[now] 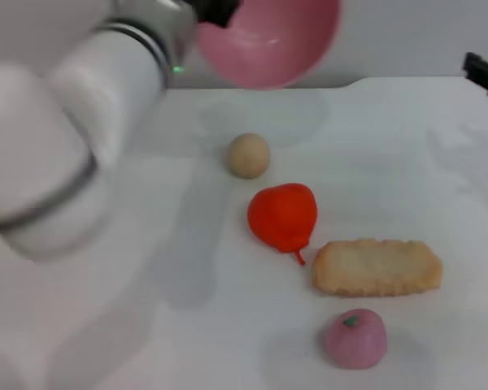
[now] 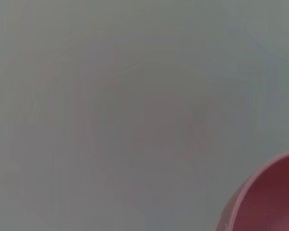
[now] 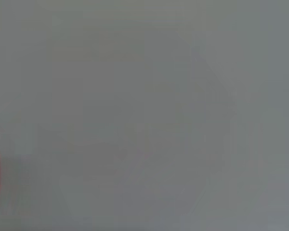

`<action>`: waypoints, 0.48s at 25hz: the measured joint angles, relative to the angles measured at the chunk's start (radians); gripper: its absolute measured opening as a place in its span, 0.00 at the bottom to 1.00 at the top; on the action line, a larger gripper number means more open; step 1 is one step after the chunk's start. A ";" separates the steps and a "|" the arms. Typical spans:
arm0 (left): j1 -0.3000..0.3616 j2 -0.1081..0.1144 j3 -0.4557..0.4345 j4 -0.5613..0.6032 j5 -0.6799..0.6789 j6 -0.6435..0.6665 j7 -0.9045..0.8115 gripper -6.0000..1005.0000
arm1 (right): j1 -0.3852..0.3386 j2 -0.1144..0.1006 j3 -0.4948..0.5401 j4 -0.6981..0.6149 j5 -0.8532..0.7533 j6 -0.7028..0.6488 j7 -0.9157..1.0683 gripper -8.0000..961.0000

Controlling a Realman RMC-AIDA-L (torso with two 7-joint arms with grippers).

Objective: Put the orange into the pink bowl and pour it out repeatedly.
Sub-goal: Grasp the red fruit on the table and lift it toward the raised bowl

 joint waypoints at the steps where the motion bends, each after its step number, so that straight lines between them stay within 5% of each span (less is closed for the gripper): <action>1: 0.002 0.000 -0.028 0.010 -0.064 -0.030 0.044 0.05 | 0.014 0.000 0.000 0.002 0.000 0.023 0.000 0.64; 6: -0.058 0.000 -0.266 -0.009 -0.492 -0.375 0.352 0.05 | 0.121 0.000 -0.006 0.062 0.001 0.164 0.013 0.64; 12: -0.024 0.002 -0.402 -0.046 -0.642 -0.469 0.489 0.06 | 0.312 0.000 -0.106 0.222 -0.011 0.259 0.039 0.64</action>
